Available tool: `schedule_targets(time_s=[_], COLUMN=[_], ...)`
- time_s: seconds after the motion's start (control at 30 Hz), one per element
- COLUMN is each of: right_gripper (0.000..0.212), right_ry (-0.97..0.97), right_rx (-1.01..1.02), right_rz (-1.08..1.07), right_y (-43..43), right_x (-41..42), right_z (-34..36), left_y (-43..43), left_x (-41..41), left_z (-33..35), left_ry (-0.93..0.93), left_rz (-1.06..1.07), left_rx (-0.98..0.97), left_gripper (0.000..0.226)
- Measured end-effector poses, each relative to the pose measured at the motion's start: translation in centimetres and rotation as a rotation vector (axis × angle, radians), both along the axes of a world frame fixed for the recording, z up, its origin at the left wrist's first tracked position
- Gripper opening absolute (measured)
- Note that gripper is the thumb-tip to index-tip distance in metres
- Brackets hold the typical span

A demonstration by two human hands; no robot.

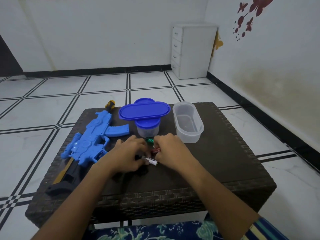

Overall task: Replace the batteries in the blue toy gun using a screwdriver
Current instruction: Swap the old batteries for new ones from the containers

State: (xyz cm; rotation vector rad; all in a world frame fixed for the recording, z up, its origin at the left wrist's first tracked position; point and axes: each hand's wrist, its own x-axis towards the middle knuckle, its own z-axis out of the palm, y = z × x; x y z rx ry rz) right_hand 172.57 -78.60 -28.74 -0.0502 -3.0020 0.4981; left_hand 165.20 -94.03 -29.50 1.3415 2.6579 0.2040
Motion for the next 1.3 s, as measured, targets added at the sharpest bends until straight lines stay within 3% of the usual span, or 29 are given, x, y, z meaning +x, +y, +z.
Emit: schedule_targets(time_s=[0.2,0.33,0.5,0.6,0.73,0.87,1.03,1.3], right_gripper=[0.016,0.014,0.012,0.008,0.014,0.014,0.016,0.032], right_ry=[0.007,0.067,0.307,0.525,0.562,0.518,0.433,0.433], right_rx=[-0.063,-0.149,-0.428,-0.468,-0.494,-0.462,-0.337,-0.283], right_rz=[0.009,-0.02,-0.19,-0.415,-0.64,-0.73,-0.784,-0.656], right_y=[0.4,0.9,2.2,4.1,6.5,7.5,8.1,8.6], right_x=[-0.1,0.2,1.0,1.3,1.2,0.6,-0.7,-0.1], right_z=[-0.3,-0.4,1.0,1.8,1.6,0.8,0.1,-0.4], left_y=[0.5,-0.1,0.0,2.5,8.3,12.8,15.4,14.0], left_x=[-0.3,-0.8,-0.4,0.1,1.2,1.8,1.7,0.6], left_z=[0.1,-0.2,0.9,1.5,2.3,1.8,-0.2,-0.1], left_ry=[-0.034,-0.127,-0.263,-0.25,-0.217,-0.152,-0.02,0.219], left_rz=[-0.02,-0.024,0.07,0.239,0.49,0.524,0.535,0.347], left_rx=[-0.001,0.121,0.529,0.798,1.005,1.033,0.925,0.787], left_gripper=[0.015,0.011,0.008,0.006,0.015,0.017,0.027,0.03])
